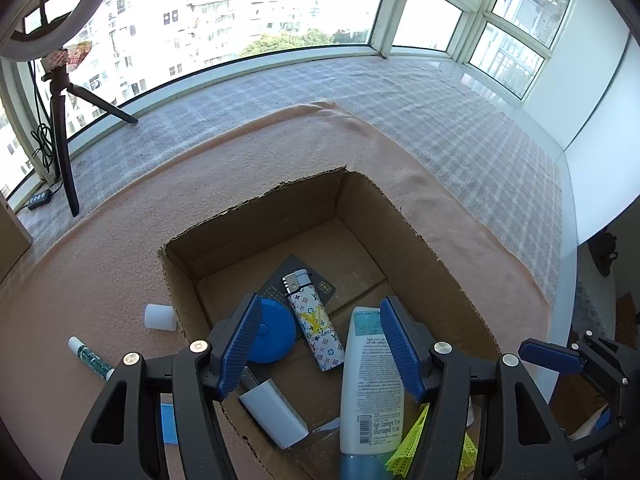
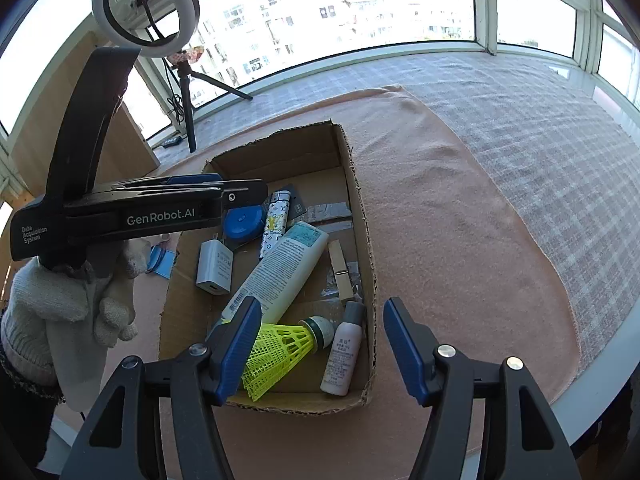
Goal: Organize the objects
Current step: 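Open both tools to drop the lighter and lotion bottle into the box, then withdraw both tools from the box toward the blue phone stand and hair tie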
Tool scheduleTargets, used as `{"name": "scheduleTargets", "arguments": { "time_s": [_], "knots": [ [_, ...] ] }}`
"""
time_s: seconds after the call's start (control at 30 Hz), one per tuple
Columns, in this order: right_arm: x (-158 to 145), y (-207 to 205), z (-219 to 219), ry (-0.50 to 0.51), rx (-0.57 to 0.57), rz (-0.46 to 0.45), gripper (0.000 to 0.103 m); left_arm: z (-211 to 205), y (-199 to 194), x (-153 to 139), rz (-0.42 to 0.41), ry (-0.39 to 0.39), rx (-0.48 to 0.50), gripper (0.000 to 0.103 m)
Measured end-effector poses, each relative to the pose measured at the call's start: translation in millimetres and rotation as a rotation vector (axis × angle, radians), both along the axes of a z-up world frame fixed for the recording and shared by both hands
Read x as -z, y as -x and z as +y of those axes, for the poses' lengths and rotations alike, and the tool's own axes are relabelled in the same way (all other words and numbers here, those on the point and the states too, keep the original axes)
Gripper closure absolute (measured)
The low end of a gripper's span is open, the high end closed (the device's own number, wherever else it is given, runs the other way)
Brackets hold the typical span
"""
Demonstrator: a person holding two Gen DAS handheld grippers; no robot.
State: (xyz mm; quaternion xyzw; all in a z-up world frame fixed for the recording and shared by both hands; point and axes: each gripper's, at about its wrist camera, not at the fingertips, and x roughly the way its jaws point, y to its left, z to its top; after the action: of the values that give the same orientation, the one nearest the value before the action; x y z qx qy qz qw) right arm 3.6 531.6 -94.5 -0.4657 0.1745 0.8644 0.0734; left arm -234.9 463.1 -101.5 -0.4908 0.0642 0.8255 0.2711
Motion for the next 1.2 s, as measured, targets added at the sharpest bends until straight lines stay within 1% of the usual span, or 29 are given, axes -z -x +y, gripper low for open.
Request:
{"name": "scheduleTargets", "arguments": {
  "time_s": [0.4, 0.6, 0.73, 0.97, 1.2],
  "knots": [
    [-3, -1, -3, 0.014, 0.004, 0.013, 0.043, -12, -8, -12, 0.022, -0.003, -0.005, 0.038],
    [-6, 0, -9, 0.027, 0.003, 0.02, 0.043, -30, -9, -15, 0.019, -0.008, -0.025, 0.038],
    [-8, 0, -11, 0.038, 0.009, 0.027, 0.043, -54, -7, -12, 0.01, 0.005, -0.055, 0.038],
    [-7, 0, -15, 0.055, 0.013, 0.029, 0.043, -111, 8, -1, -0.02, 0.016, -0.155, 0.038],
    [-7, 5, -21, 0.057, 0.006, 0.026, 0.043, -169, 22, 12, -0.066, 0.023, -0.253, 0.038]
  ]
}}
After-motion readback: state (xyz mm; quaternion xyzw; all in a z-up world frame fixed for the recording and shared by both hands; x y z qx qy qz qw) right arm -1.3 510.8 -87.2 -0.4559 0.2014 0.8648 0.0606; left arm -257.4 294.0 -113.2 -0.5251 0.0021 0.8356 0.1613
